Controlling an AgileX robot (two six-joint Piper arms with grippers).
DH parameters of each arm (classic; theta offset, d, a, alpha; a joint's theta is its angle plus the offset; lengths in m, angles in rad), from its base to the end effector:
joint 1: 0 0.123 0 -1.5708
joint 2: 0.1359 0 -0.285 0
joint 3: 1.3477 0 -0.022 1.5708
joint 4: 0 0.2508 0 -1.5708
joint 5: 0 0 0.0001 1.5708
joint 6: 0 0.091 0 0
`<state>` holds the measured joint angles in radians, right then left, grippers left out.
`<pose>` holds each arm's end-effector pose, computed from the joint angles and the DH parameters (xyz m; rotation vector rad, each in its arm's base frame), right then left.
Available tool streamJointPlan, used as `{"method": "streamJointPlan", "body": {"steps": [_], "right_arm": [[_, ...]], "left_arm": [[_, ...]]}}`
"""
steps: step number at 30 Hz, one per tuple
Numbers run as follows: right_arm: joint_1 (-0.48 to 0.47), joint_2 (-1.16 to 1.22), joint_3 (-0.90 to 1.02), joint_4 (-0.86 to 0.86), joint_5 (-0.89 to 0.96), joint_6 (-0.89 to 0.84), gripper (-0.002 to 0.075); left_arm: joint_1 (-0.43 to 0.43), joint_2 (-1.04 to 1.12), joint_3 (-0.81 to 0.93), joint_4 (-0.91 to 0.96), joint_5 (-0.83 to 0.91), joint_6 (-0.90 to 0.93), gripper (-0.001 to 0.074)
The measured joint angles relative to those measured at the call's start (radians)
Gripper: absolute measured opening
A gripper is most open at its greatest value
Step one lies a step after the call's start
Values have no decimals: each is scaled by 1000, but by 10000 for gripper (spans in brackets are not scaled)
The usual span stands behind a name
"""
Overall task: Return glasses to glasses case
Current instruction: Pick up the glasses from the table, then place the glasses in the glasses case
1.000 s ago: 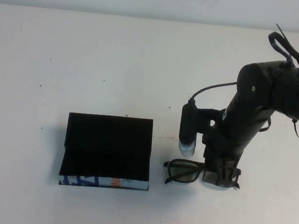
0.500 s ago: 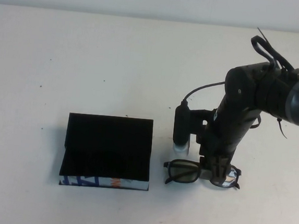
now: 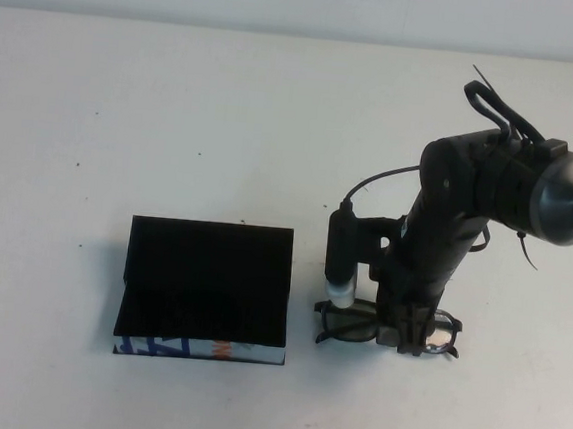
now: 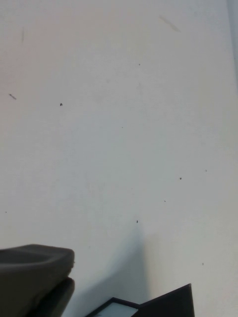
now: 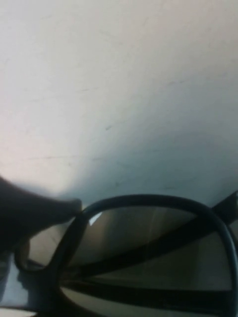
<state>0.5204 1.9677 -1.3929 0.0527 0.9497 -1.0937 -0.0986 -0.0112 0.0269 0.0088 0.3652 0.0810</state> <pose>0.3353 0.1967 0.1803 -2.1383 2.1054 0.0079 0.0526 -0.0049 0.1719 0.1727 1.8565 -0.0036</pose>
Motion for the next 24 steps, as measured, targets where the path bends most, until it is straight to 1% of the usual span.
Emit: {"method": "streamJointPlan", "body": {"steps": [2, 10, 11, 18, 21, 24], "right_arm": [[0, 0, -7, 0, 13, 0, 332], [10, 0, -26, 0, 73, 0, 81], [10, 0, -26, 0, 78, 0, 63], [19, -49, -28, -5, 116, 2, 55], [49, -107, -28, -7, 134, 20, 55], [96, -139, -67, -2, 189, 37, 55]], "left_arm": [[0, 0, 0, 0, 0, 0, 1], [0, 0, 0, 0, 0, 0, 1], [0, 0, 0, 0, 0, 0, 1], [0, 0, 0, 0, 1, 0, 1], [0, 0, 0, 0, 1, 0, 1], [0, 0, 0, 0, 1, 0, 1]]}}
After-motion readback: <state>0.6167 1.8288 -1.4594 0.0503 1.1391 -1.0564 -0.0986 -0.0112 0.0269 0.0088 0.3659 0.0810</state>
